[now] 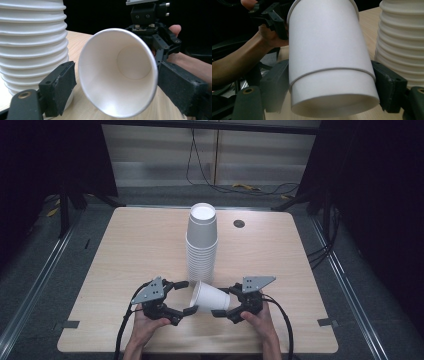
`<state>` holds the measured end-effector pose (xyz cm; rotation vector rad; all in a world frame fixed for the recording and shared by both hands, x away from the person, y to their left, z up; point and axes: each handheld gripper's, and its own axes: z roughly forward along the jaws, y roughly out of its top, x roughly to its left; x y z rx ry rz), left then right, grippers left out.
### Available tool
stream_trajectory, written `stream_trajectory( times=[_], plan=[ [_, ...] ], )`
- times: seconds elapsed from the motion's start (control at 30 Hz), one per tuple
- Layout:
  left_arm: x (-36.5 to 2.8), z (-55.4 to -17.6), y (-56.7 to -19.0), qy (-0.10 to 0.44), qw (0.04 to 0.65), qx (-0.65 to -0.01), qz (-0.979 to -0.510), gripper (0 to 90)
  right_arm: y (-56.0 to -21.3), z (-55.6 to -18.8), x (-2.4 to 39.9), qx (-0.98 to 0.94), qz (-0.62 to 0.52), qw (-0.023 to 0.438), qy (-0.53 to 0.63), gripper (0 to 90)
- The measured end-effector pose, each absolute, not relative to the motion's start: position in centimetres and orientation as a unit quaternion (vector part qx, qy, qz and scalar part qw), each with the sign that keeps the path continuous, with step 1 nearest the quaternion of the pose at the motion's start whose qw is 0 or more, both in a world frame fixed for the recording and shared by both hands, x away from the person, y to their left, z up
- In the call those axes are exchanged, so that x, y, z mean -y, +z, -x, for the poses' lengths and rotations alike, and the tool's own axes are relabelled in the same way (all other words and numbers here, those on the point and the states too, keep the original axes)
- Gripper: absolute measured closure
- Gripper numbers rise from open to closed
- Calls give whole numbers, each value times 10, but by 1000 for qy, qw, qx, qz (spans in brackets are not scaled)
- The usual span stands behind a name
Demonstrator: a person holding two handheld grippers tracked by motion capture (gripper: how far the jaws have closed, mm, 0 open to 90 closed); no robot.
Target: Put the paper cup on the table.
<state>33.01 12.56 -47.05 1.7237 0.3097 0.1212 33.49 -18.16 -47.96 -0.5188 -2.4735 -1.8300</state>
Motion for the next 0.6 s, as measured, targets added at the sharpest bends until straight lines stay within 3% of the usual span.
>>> stream_trajectory(
  times=[0.27,0.47,0.6],
  plan=[
    [-119,-333,-471,43,634,-128,-762,136,-481,-333,183,776,159,21,-610,232],
    [-112,-339,-470,44,619,-121,-775,10,-481,-333,181,776,154,22,-611,232],
    [-107,-344,-470,34,616,-108,-779,1,-480,-332,183,777,155,16,-611,232]
  ],
)
